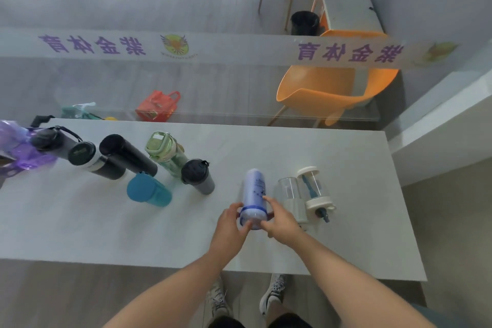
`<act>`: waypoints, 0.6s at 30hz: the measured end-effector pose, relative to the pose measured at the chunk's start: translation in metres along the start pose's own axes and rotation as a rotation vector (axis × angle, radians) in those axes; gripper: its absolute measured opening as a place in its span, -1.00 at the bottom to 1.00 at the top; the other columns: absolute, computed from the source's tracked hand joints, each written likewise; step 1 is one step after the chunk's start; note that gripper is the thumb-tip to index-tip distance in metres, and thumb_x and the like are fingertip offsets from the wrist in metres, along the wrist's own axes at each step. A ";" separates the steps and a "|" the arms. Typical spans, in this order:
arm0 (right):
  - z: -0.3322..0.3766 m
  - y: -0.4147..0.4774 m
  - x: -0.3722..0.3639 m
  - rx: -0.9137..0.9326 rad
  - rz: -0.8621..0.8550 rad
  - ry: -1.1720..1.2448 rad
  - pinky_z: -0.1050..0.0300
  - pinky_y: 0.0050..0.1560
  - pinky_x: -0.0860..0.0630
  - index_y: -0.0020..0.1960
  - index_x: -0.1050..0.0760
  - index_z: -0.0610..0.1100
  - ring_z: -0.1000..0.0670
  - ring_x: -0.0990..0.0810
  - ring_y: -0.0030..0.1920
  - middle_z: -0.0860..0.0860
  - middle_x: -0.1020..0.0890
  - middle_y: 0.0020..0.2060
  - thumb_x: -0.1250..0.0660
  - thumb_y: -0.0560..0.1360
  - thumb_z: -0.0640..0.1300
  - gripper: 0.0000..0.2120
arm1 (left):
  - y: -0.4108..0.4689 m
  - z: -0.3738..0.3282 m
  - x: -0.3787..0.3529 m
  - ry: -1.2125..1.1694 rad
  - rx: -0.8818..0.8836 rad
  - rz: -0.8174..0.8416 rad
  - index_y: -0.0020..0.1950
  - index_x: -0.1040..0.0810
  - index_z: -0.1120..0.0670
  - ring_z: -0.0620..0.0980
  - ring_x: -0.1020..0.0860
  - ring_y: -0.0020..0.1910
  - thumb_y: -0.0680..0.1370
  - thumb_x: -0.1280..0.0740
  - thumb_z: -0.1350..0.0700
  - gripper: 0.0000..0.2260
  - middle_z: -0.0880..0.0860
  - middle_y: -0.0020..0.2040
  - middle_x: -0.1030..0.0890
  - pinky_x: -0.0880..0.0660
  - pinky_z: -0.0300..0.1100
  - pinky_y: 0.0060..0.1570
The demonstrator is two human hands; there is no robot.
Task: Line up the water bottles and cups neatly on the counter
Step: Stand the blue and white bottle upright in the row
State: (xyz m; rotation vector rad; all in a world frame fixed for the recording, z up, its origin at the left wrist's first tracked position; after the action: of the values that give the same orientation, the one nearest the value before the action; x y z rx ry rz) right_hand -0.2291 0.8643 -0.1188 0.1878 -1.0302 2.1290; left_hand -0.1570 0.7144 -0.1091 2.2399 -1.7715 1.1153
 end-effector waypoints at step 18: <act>0.068 0.010 0.047 -0.013 -0.133 0.303 0.13 -0.24 -0.55 0.39 -0.44 -0.03 0.03 -0.67 -0.24 -0.05 -0.67 0.02 -0.30 0.60 0.04 -0.62 | 0.027 -0.067 0.058 0.407 -0.225 -0.111 0.50 -0.22 -0.13 0.13 -0.34 0.37 0.60 -0.25 -0.03 -0.53 0.10 0.47 -0.31 -0.51 -0.02 0.14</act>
State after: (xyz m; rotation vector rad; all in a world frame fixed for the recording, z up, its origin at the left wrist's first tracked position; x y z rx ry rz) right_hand -0.2817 0.8375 -0.0601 -0.0697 -0.8301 1.9558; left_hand -0.2096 0.6901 -0.0369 1.8028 -1.5039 1.1781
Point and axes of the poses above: each hand's wrist, its own y-axis towards the middle knuckle, its own x-axis out of the back of the hand, z = x × y, the point moved 9 cm from there along y, towards the middle knuckle
